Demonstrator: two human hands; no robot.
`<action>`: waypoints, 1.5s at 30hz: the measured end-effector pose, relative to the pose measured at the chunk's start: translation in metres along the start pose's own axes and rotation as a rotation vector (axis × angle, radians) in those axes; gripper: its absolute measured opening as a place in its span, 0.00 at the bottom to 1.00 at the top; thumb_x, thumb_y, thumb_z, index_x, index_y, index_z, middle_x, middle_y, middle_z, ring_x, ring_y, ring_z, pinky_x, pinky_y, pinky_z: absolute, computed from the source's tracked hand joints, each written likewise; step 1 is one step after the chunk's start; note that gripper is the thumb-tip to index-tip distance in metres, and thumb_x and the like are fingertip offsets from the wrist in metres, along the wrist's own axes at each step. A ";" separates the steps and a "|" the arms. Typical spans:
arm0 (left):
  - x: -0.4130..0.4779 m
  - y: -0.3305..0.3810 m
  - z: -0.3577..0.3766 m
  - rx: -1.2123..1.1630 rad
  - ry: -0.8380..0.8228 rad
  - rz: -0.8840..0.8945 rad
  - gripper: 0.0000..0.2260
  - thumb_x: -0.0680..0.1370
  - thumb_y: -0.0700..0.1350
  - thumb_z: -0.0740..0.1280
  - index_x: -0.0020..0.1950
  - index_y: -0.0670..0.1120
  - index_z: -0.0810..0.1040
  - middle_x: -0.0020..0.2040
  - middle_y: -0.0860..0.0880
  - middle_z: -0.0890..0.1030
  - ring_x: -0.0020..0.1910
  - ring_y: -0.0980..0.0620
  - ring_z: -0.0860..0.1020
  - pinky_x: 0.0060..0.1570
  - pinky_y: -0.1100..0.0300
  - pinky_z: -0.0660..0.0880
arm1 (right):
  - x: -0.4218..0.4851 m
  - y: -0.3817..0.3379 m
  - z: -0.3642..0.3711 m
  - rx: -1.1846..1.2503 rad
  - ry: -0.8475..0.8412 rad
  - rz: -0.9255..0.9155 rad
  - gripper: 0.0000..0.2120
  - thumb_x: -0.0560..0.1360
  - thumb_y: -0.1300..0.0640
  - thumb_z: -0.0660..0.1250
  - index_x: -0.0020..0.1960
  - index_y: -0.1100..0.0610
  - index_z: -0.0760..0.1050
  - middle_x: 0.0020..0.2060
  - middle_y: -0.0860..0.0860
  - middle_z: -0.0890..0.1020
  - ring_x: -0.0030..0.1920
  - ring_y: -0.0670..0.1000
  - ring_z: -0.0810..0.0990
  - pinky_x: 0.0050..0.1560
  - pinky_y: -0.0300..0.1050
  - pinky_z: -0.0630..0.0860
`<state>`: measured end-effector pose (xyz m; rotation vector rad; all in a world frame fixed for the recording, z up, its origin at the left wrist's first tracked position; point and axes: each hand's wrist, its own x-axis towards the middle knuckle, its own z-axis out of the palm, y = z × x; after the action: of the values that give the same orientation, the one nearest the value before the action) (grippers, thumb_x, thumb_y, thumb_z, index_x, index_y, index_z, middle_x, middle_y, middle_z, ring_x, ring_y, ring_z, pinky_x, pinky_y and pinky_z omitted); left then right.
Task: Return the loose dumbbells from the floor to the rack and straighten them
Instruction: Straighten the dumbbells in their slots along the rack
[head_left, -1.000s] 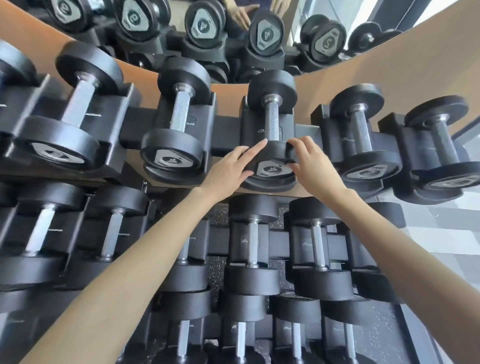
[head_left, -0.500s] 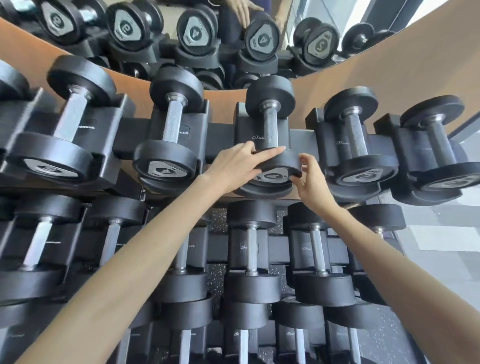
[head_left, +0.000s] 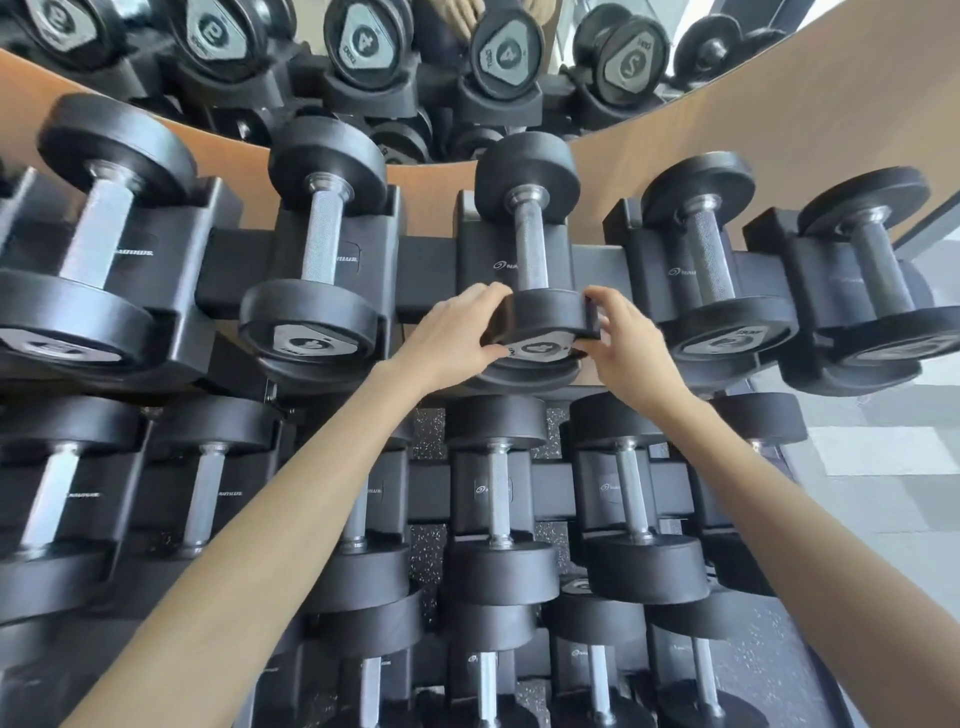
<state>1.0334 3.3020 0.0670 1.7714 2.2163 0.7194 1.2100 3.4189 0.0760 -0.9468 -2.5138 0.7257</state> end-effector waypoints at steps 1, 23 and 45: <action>0.004 0.008 -0.007 0.107 -0.003 0.039 0.26 0.74 0.48 0.70 0.69 0.47 0.65 0.57 0.45 0.75 0.53 0.41 0.76 0.51 0.50 0.71 | -0.003 0.004 0.004 0.122 0.018 0.029 0.22 0.73 0.66 0.68 0.65 0.61 0.66 0.59 0.56 0.76 0.55 0.52 0.77 0.58 0.40 0.73; -0.005 -0.007 0.039 -0.759 0.306 -0.042 0.23 0.68 0.49 0.74 0.62 0.49 0.77 0.51 0.52 0.77 0.51 0.55 0.76 0.56 0.59 0.73 | 0.004 0.017 0.013 0.406 0.024 -0.052 0.22 0.70 0.65 0.71 0.61 0.55 0.69 0.51 0.44 0.75 0.50 0.39 0.75 0.53 0.38 0.73; 0.005 -0.019 0.036 -0.814 0.239 -0.064 0.25 0.63 0.41 0.79 0.58 0.52 0.78 0.52 0.50 0.81 0.52 0.52 0.78 0.57 0.58 0.74 | 0.002 0.024 0.013 0.653 -0.074 -0.121 0.22 0.72 0.55 0.70 0.64 0.53 0.69 0.57 0.38 0.76 0.62 0.45 0.74 0.62 0.39 0.69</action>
<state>1.0321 3.3122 0.0271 1.2328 1.6838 1.5923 1.2143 3.4314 0.0522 -0.5343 -2.1247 1.4330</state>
